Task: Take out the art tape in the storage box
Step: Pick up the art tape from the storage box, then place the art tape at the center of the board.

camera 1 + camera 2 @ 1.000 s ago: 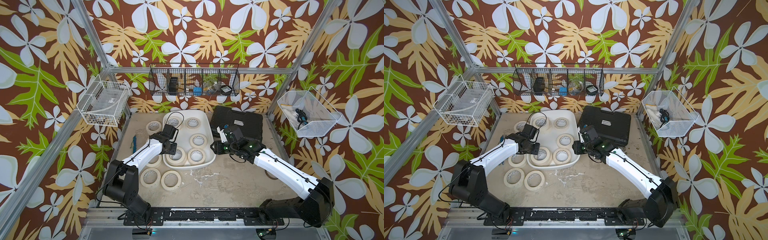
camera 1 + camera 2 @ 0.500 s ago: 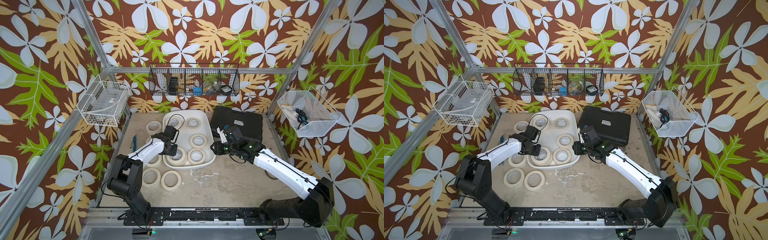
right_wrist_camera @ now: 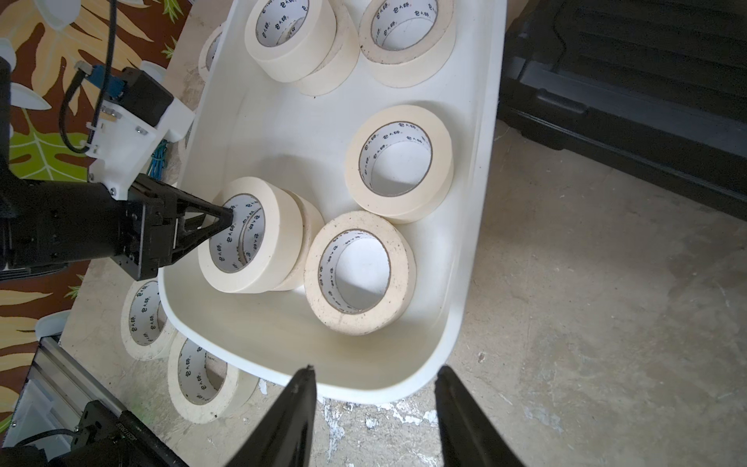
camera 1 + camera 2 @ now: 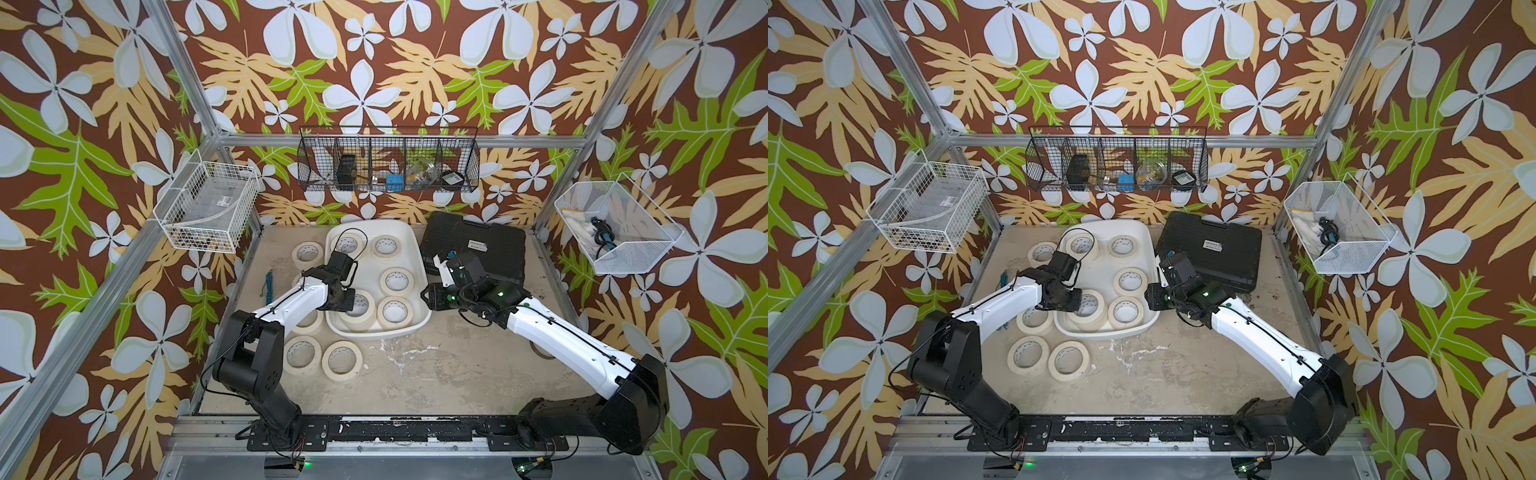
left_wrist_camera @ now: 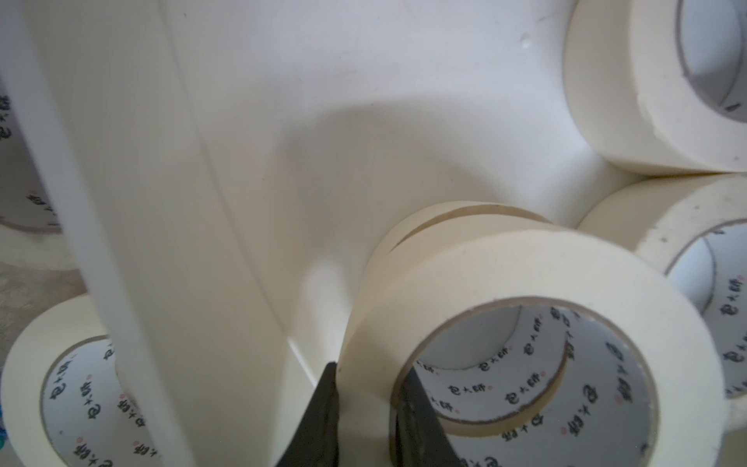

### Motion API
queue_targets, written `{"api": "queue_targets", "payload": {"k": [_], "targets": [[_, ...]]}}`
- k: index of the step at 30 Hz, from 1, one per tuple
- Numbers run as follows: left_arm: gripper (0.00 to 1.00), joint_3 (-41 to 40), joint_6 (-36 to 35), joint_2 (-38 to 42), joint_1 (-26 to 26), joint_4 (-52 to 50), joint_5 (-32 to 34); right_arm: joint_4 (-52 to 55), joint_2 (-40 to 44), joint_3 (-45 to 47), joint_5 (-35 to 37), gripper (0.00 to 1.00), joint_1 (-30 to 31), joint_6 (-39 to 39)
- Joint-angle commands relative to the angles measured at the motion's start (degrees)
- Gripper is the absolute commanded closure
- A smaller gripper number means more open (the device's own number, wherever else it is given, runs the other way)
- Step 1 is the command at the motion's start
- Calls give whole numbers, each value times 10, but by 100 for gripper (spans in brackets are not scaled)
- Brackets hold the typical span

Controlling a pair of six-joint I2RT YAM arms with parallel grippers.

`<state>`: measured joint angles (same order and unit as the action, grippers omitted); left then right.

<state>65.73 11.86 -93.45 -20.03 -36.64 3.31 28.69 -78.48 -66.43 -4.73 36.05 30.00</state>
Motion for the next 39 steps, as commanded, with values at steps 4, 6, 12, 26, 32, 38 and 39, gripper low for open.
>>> {"api": "queue_targets", "payload": {"k": [4,6,12,26,32,38,39], "targets": [[86,9,48,56,-10,-20,-19,-13,0,0,-7,49,1,6],[86,14,59,75,-17,-37,-12,-15,-3,-1,-7,49,1,8],[86,33,89,118,-72,-87,1,-19,-10,-4,-9,49,1,10],[89,22,159,195,-220,-124,7,-19,-7,-4,2,49,1,16],[89,-5,201,217,-289,-121,30,-19,-7,-3,6,49,1,16],[89,-58,254,223,-354,-103,70,-18,-5,-3,7,49,1,16],[89,-71,264,223,-364,-96,73,-17,-5,-3,9,49,1,16]]}}
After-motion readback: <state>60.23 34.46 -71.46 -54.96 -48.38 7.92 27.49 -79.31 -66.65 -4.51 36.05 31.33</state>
